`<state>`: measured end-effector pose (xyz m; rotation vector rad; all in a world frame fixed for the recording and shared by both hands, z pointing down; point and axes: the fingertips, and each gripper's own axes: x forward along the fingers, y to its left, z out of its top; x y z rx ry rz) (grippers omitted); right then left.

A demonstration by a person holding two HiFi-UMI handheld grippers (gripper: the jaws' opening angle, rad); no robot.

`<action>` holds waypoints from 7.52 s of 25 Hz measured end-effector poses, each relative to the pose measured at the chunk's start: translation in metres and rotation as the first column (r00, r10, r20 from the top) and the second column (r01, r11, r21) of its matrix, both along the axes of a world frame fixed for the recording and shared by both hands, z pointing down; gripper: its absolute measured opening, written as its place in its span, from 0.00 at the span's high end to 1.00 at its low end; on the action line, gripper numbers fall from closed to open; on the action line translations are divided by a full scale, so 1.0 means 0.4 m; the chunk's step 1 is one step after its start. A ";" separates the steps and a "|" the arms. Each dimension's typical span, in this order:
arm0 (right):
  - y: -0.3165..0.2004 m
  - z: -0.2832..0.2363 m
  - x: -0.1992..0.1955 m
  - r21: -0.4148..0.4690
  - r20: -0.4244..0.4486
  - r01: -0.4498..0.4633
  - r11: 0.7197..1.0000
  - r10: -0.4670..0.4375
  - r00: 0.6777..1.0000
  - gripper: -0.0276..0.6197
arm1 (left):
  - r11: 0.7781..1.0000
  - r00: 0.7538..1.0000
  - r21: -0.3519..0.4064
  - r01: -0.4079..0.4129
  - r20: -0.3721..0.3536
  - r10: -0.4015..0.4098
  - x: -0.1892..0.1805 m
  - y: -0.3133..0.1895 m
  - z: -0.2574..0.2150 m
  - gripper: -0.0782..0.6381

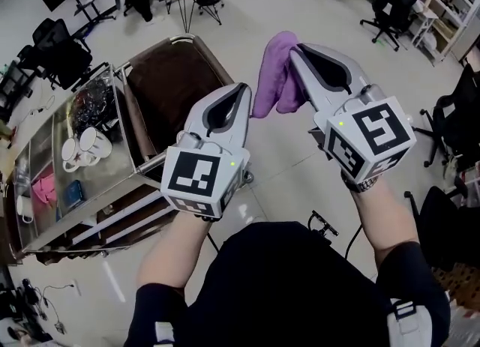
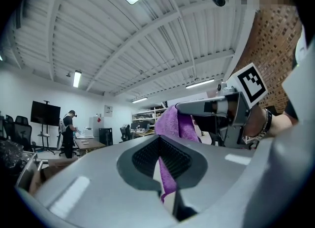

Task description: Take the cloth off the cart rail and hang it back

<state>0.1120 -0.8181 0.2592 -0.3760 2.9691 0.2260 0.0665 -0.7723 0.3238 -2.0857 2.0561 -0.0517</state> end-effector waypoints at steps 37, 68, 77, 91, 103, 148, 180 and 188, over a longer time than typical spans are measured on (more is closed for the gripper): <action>-0.461 -0.068 -0.135 0.006 0.041 0.645 0.764 -0.644 0.764 0.91 | 0.753 0.753 -0.009 0.659 0.012 -0.658 -0.039 -0.414 -0.082 0.89; -0.375 -0.051 -0.529 -0.006 -0.044 0.583 0.813 -0.582 0.812 0.91 | 0.801 0.801 0.010 0.598 -0.007 -0.598 -0.287 -0.299 -0.131 0.89; -0.388 0.024 -0.692 -0.016 -0.106 0.632 0.775 -0.630 0.769 0.91 | 0.763 0.763 0.000 0.646 -0.032 -0.646 -0.397 -0.317 -0.110 0.89; -0.587 0.189 -0.797 0.037 -0.305 0.655 0.755 -0.616 0.727 0.91 | 0.759 0.756 -0.048 0.649 -0.069 -0.651 -0.511 -0.480 -0.084 0.89; -0.507 0.352 -0.775 -0.012 -0.427 0.746 0.665 -0.678 0.598 0.91 | 0.759 0.754 -0.059 0.649 -0.088 -0.651 -0.518 -0.497 -0.072 0.88; -0.409 0.177 -0.304 -0.009 -0.080 0.659 0.752 -0.658 0.749 0.95 | 0.785 0.781 -0.005 0.619 -0.096 -0.617 -0.164 -0.424 -0.021 0.89; -0.328 0.167 0.030 0.031 -0.005 0.692 0.721 -0.693 0.721 0.96 | 0.722 0.721 -0.095 0.686 -0.052 -0.691 0.150 -0.369 0.056 0.89; -0.291 0.182 0.036 0.031 -0.012 0.680 0.732 -0.680 0.733 0.96 | 0.736 0.736 -0.019 0.677 -0.023 -0.677 0.141 -0.340 0.033 0.89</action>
